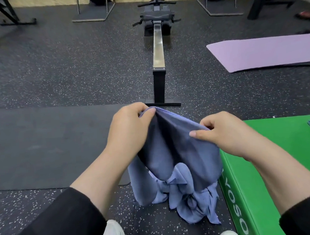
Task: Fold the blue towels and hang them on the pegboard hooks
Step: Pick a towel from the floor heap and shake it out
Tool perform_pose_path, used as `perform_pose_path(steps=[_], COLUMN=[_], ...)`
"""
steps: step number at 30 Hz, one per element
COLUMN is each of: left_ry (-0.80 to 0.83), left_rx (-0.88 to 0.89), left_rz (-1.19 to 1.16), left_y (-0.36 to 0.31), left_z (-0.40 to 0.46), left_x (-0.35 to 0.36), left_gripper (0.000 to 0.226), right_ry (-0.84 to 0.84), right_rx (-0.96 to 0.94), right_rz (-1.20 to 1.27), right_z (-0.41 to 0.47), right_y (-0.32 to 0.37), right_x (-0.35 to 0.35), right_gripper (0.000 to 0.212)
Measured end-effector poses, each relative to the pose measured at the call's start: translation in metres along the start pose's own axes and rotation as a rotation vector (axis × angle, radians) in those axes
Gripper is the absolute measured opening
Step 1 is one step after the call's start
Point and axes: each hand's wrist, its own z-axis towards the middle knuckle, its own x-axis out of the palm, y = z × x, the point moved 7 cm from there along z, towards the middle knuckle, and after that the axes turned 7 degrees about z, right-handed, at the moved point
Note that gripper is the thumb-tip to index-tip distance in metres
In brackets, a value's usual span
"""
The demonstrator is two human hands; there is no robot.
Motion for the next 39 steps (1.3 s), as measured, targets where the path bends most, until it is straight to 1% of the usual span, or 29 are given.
perform_pose_path(steps=[3, 4, 6, 7, 9, 10, 13, 16, 18, 21, 23, 26, 30, 32, 34, 37, 39], left_ry=[0.03, 0.05, 0.096, 0.123, 0.179, 0.199, 0.21, 0.211, 0.229, 0.255, 0.267, 0.269, 0.256, 0.296, 0.34, 0.359, 0.367], left_rx=[-0.044, -0.059, -0.066, -0.05, -0.009, 0.006, 0.004, -0.023, -0.039, -0.031, -0.035, -0.067, -0.175, -0.217, -0.239, -0.294, -0.353], left_rz=[-0.01, -0.02, -0.04, -0.046, -0.061, -0.078, -0.142, -0.207, -0.264, -0.321, -0.348, -0.405, -0.573, -0.652, -0.694, -0.735, -0.806], left_y=[0.003, 0.002, -0.003, -0.006, -0.014, -0.017, -0.02, -0.018, -0.018, -0.02, -0.021, -0.022, -0.012, -0.01, -0.012, -0.011, -0.008], left_z=[0.001, 0.0, -0.003, -0.004, -0.008, -0.01, -0.014, -0.014, -0.015, -0.018, -0.02, -0.021, -0.02, -0.022, -0.026, -0.03, -0.03], left_x=[0.0, 0.003, 0.01, 0.013, 0.019, 0.022, 0.025, 0.027, 0.029, 0.034, 0.036, 0.037, 0.039, 0.043, 0.049, 0.054, 0.056], left_gripper=[0.028, 0.029, 0.027, 0.025, 0.024, 0.025, 0.028, 0.029, 0.028, 0.025, 0.023, 0.022, 0.022, 0.023, 0.028, 0.049, 0.047], right_ry=[-0.128, -0.168, -0.214, -0.212, -0.157, -0.122, -0.061, -0.065, -0.092, -0.085, -0.116, -0.171, -0.082, -0.117, -0.183, -0.188, -0.165], right_rx=[-0.051, -0.064, -0.076, -0.081, -0.099, -0.107, -0.096, -0.064, -0.025, 0.04, 0.016, -0.033, -0.09, -0.113, -0.12, -0.211, -0.25], right_rz=[0.055, 0.108, 0.227, 0.277, 0.379, 0.442, 0.604, 0.616, 0.633, 0.769, 0.751, 0.652, 0.633, 0.519, 0.435, 0.363, 0.32], right_z=[0.0, 0.0, 0.001, 0.001, 0.002, 0.003, 0.004, 0.003, 0.004, 0.003, 0.002, 0.002, -0.001, 0.001, 0.003, 0.003, 0.001], right_y=[0.006, 0.009, 0.014, 0.017, 0.023, 0.024, 0.025, 0.025, 0.021, 0.02, 0.023, 0.029, 0.037, 0.037, 0.037, 0.044, 0.047], right_x=[-0.007, -0.008, -0.009, -0.007, 0.001, 0.007, 0.016, 0.016, 0.016, 0.023, 0.023, 0.021, 0.032, 0.033, 0.03, 0.03, 0.032], right_gripper=[0.051, 0.048, 0.036, 0.028, 0.015, 0.014, 0.021, 0.032, 0.03, 0.021, 0.02, 0.022, 0.041, 0.047, 0.044, 0.034, 0.029])
